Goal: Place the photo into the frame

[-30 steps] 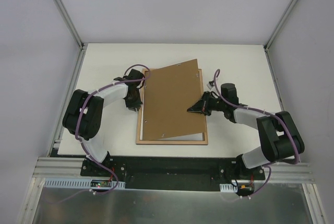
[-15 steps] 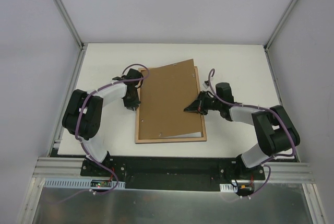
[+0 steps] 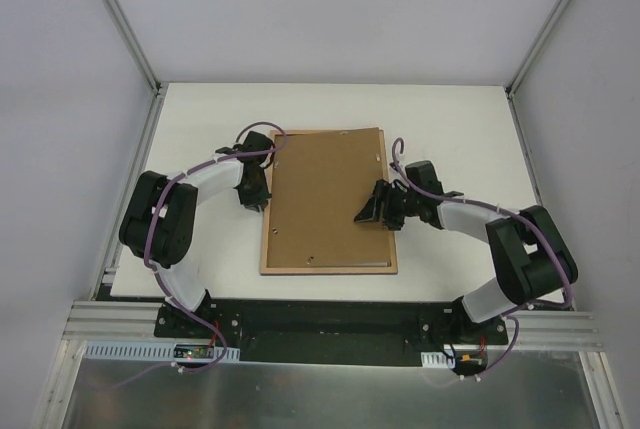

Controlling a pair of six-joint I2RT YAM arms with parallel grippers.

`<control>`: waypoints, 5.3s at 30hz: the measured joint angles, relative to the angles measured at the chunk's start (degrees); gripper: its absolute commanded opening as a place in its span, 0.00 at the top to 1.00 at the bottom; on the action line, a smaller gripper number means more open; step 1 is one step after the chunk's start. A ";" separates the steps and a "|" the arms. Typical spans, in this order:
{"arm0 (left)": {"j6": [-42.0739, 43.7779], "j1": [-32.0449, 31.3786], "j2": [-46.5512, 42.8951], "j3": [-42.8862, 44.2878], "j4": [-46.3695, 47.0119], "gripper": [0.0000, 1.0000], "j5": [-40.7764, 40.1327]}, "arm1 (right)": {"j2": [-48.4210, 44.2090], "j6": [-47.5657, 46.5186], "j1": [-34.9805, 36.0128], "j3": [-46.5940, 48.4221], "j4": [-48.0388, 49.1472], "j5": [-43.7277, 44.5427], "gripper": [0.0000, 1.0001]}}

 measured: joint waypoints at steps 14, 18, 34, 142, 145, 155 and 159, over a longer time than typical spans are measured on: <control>-0.02 0.02 0.00 0.00 0.07 0.88 0.57 | -6.08 -6.86 -3.48 4.48 -12.72 6.34 0.26; -0.02 0.02 0.00 0.00 0.09 0.88 0.61 | -6.19 -8.20 -4.63 6.23 -16.06 9.35 0.24; 0.04 -0.66 -1.64 -1.66 0.87 0.80 1.14 | -5.62 -11.50 0.26 12.07 -22.82 27.78 0.27; -16.74 -10.86 -36.39 -31.17 6.14 0.52 -0.94 | -9.99 -4.37 14.78 -0.20 -20.68 48.06 0.46; -16.74 -10.88 -36.39 -31.17 6.27 0.53 -0.96 | -10.01 -3.67 14.95 -0.35 -20.04 48.78 0.57; -16.74 -10.86 -36.15 -31.17 6.40 0.53 -0.98 | -11.50 -3.06 14.99 -1.66 -19.56 51.17 0.76; -16.76 -10.88 -36.15 -31.17 6.43 0.53 -0.98 | -11.52 -3.04 14.99 -1.70 -19.56 51.19 0.79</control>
